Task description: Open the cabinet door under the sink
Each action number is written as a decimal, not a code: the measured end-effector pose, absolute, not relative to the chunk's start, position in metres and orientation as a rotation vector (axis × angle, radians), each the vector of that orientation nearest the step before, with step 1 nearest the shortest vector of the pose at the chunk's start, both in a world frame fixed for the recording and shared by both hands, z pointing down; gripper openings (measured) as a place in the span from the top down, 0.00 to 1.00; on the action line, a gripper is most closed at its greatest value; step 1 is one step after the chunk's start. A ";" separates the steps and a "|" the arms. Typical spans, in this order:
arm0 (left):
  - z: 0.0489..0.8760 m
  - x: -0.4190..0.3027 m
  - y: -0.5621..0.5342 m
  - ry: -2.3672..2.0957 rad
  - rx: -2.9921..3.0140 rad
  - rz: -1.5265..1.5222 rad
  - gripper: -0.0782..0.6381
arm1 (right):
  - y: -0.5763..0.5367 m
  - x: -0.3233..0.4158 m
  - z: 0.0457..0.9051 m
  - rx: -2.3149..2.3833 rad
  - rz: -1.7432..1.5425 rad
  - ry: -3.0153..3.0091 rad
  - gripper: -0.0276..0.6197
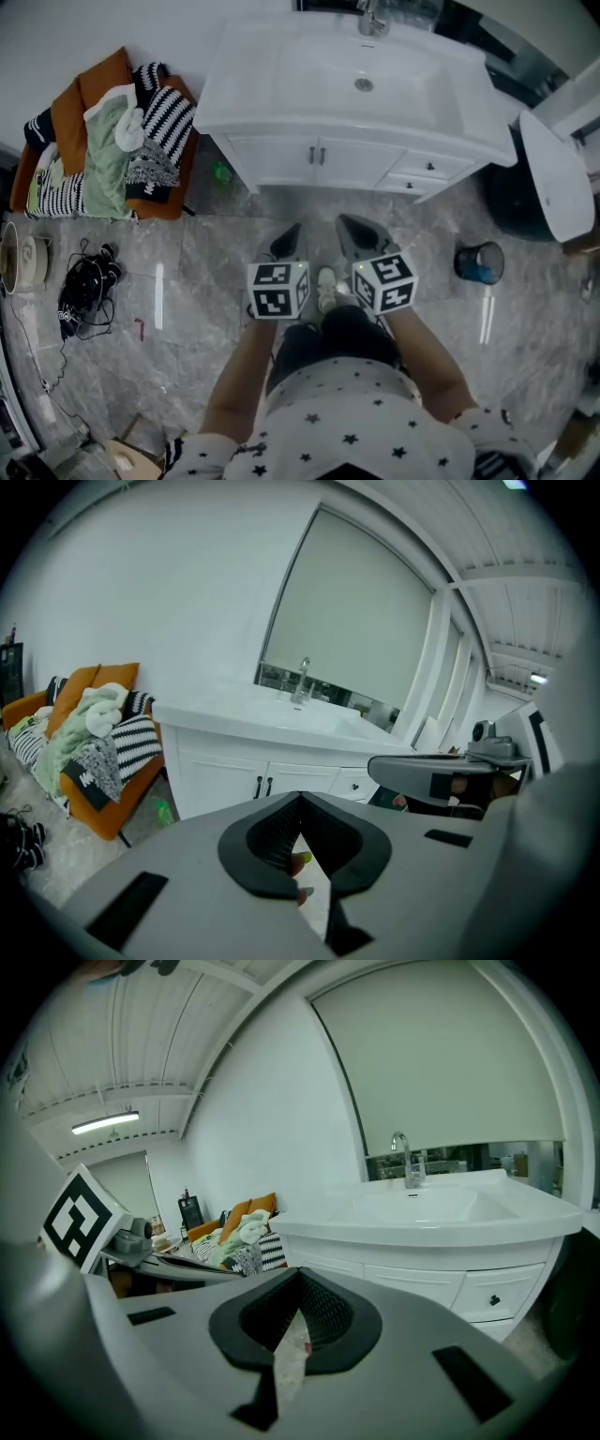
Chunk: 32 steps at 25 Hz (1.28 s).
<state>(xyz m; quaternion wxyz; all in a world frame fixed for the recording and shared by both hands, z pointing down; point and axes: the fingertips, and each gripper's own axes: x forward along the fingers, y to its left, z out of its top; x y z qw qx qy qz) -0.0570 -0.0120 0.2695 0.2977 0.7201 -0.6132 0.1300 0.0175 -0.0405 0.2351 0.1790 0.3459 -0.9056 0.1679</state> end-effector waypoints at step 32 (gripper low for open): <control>0.475 -0.105 -0.152 -1.632 1.877 0.350 0.88 | -0.221 -0.026 0.464 1.025 0.443 -2.432 0.94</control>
